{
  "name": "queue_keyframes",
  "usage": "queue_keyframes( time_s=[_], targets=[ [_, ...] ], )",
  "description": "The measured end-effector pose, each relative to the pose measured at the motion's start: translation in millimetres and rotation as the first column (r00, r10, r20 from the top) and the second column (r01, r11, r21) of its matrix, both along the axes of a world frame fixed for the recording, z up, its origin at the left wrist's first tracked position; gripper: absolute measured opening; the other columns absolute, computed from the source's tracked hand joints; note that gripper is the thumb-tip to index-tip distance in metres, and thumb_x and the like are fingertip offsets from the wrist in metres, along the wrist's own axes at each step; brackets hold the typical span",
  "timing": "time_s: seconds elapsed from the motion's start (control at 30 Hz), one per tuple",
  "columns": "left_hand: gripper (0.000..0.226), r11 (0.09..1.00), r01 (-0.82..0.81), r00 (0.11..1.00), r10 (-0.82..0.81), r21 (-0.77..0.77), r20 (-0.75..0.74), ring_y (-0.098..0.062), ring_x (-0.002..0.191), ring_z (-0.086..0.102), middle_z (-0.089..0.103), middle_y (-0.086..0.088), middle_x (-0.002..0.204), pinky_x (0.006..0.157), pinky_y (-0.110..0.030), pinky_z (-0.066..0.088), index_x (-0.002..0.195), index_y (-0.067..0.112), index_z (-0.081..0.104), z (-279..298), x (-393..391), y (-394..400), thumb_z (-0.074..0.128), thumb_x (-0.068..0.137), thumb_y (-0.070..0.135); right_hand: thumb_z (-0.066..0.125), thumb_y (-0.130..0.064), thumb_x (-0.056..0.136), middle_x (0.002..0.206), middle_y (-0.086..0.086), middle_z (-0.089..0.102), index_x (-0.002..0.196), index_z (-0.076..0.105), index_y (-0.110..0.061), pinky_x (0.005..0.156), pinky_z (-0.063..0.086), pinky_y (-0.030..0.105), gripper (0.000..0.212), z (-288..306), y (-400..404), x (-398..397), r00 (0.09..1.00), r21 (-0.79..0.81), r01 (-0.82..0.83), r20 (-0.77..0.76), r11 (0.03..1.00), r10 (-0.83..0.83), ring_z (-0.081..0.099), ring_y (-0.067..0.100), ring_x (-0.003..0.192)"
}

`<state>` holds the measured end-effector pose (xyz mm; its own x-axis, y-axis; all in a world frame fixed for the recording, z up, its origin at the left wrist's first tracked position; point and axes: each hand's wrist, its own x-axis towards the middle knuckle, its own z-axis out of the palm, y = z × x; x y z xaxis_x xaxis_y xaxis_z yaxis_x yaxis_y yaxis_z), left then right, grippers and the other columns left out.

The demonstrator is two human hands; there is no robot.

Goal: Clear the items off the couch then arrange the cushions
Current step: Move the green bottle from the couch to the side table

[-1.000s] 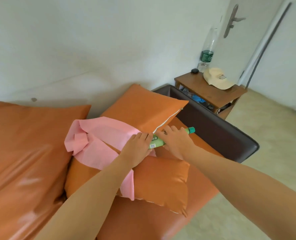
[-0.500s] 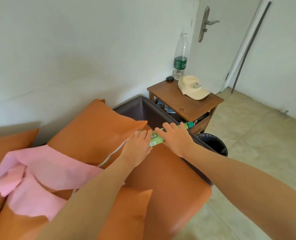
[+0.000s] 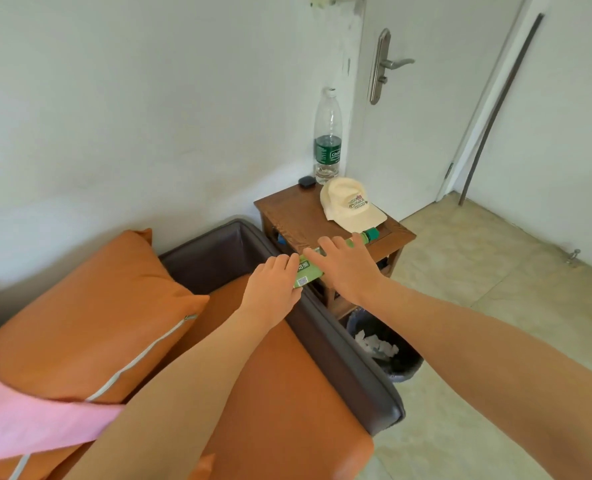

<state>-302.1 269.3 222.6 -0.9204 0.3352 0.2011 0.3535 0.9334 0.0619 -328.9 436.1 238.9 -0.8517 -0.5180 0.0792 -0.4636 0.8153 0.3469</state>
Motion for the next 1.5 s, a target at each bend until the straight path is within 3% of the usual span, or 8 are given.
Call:
queue_keyframes(
  time_s=[0.2, 0.37, 0.63, 0.77, 0.93, 1.13, 1.37, 1.5],
  targets=[
    [0.056, 0.996, -0.063, 0.998, 0.061, 0.058, 0.035, -0.019, 0.119, 0.048, 0.049, -0.002, 0.133, 0.086, -0.029, 0.046, 0.142, 0.014, 0.035, -4, -75, 34, 0.055, 0.094, 0.035, 0.063, -0.021, 0.087, 0.129, 0.009, 0.049, 0.136, 0.038, -0.022, 0.099, 0.035, 0.057, 0.055, 0, 29, -77, 0.999, -0.049, -0.034, -0.031, 0.998, 0.032, 0.053, 0.031, 0.112],
    [0.059, 0.970, -0.178, 0.981, 0.162, 0.166, 0.103, -0.017, 0.124, 0.043, 0.045, 0.000, 0.137, 0.083, -0.028, 0.046, 0.145, 0.016, 0.029, -7, -132, 57, 0.055, 0.095, 0.032, 0.085, -0.013, 0.054, 0.104, 0.010, 0.065, 0.114, 0.064, -0.020, 0.086, 0.047, 0.061, 0.065, 0, 45, -142, 0.987, -0.060, -0.087, -0.143, 0.994, 0.078, 0.064, 0.032, 0.089],
    [0.054, 0.879, -0.343, 0.938, 0.308, 0.332, 0.157, -0.021, 0.115, 0.047, 0.050, -0.005, 0.127, 0.078, -0.032, 0.047, 0.138, 0.012, 0.037, -16, -206, 89, 0.060, 0.091, 0.028, 0.080, -0.009, 0.065, 0.130, 0.013, 0.058, 0.117, 0.063, -0.014, 0.106, 0.015, 0.065, 0.055, -12, 67, -232, 0.961, -0.284, -0.188, -0.252, 0.940, 0.116, 0.054, 0.030, 0.122],
    [0.051, 0.760, -0.455, 0.889, 0.417, 0.465, 0.189, -0.020, 0.108, 0.050, 0.051, -0.006, 0.119, 0.074, -0.029, 0.044, 0.131, 0.011, 0.040, -26, -239, 109, 0.064, 0.088, 0.026, 0.077, -0.016, 0.070, 0.134, 0.011, 0.056, 0.118, 0.062, -0.012, 0.099, 0.025, 0.056, 0.050, -19, 81, -271, 0.959, -0.392, -0.243, -0.235, 0.887, 0.159, 0.057, 0.030, 0.116],
    [0.043, 0.562, -0.523, 0.833, 0.495, 0.641, 0.246, -0.019, 0.098, 0.053, 0.050, -0.003, 0.109, 0.072, -0.027, 0.047, 0.119, 0.012, 0.045, -44, -276, 128, 0.070, 0.085, 0.022, 0.054, -0.019, 0.093, 0.134, 0.015, 0.050, 0.128, 0.054, -0.009, 0.080, 0.053, 0.048, 0.037, -24, 86, -310, 0.969, -0.725, -0.184, -0.019, 0.664, 0.247, 0.055, 0.032, 0.111],
    [0.051, 0.466, -0.510, 0.826, 0.502, 0.723, 0.258, -0.012, 0.099, 0.050, 0.049, 0.001, 0.111, 0.076, -0.018, 0.044, 0.125, 0.014, 0.043, -63, -305, 140, 0.073, 0.085, 0.022, 0.052, -0.019, 0.098, 0.141, 0.005, 0.039, 0.140, 0.039, -0.016, 0.091, 0.035, 0.002, 0.044, -26, 73, -342, 0.915, -0.939, 0.028, 0.162, 0.343, 0.370, 0.035, -0.004, 0.113],
    [0.047, 0.407, -0.568, 0.771, 0.568, 0.715, 0.288, -0.013, 0.099, 0.051, 0.049, 0.001, 0.113, 0.078, -0.023, 0.045, 0.121, 0.014, 0.044, -92, -329, 122, 0.073, 0.084, 0.017, 0.055, -0.004, 0.093, 0.120, 0.008, 0.050, 0.119, 0.057, -0.012, 0.086, 0.041, 0.005, 0.027, -50, 43, -366, 0.916, -0.977, 0.006, 0.091, 0.212, 0.391, 0.045, -0.002, 0.097],
    [0.039, 0.356, -0.592, 0.738, 0.600, 0.723, 0.309, -0.017, 0.094, 0.056, 0.054, -0.003, 0.109, 0.071, -0.026, 0.047, 0.116, 0.013, 0.048, -100, -345, 113, 0.071, 0.085, 0.018, 0.051, -0.007, 0.095, 0.124, 0.006, 0.047, 0.113, 0.057, -0.015, 0.090, 0.051, 0.029, 0.021, -65, 26, -371, 0.894, -0.970, -0.013, 0.098, 0.243, 0.437, 0.052, 0.010, 0.102]
  ],
)
